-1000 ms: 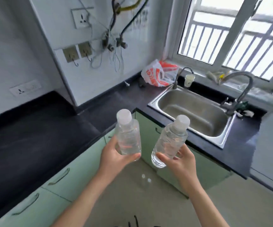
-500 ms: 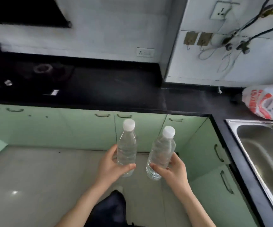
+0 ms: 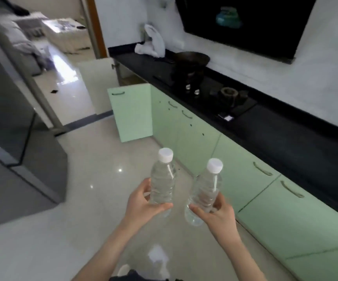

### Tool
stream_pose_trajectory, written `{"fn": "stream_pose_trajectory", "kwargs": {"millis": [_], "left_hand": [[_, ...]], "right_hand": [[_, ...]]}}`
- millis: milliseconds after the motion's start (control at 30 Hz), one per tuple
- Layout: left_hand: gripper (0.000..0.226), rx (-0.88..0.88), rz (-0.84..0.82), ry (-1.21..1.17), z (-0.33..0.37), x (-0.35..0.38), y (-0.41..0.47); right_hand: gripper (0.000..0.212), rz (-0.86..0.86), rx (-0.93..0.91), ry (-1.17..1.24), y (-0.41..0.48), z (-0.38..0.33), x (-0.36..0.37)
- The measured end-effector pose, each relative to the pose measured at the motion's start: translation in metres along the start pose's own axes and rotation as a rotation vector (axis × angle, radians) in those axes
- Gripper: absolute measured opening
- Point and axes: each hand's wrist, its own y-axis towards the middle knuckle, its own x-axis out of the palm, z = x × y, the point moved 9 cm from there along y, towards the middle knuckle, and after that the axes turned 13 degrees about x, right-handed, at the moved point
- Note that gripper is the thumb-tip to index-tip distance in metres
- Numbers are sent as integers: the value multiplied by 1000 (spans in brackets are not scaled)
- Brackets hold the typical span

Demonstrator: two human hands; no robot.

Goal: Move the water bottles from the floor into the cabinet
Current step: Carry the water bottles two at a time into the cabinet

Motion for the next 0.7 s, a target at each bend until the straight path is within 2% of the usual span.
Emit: {"fn": "stream_pose_trajectory", "kwargs": {"millis": [167, 233, 300, 400, 533, 700], "left_hand": [[61, -76, 133, 85, -53, -127, 8], [59, -64, 134, 115, -47, -138, 17], [58, -138, 301, 121, -90, -261, 40], [62, -147, 352, 148, -87, -292, 54], [60, -194, 439, 149, -122, -348, 93], [59, -281, 495, 142, -179, -381, 156]], "right_hand": [[34, -174, -29, -52, 34, -21, 155], [33, -200, -36, -47, 36, -34, 167], [34, -296, -64, -146, 73, -64, 298], [37, -382, -78, -130, 73, -99, 324], [37, -421, -81, -191, 124, -121, 392], [37, -481, -50, -238, 214, -136, 464]]}}
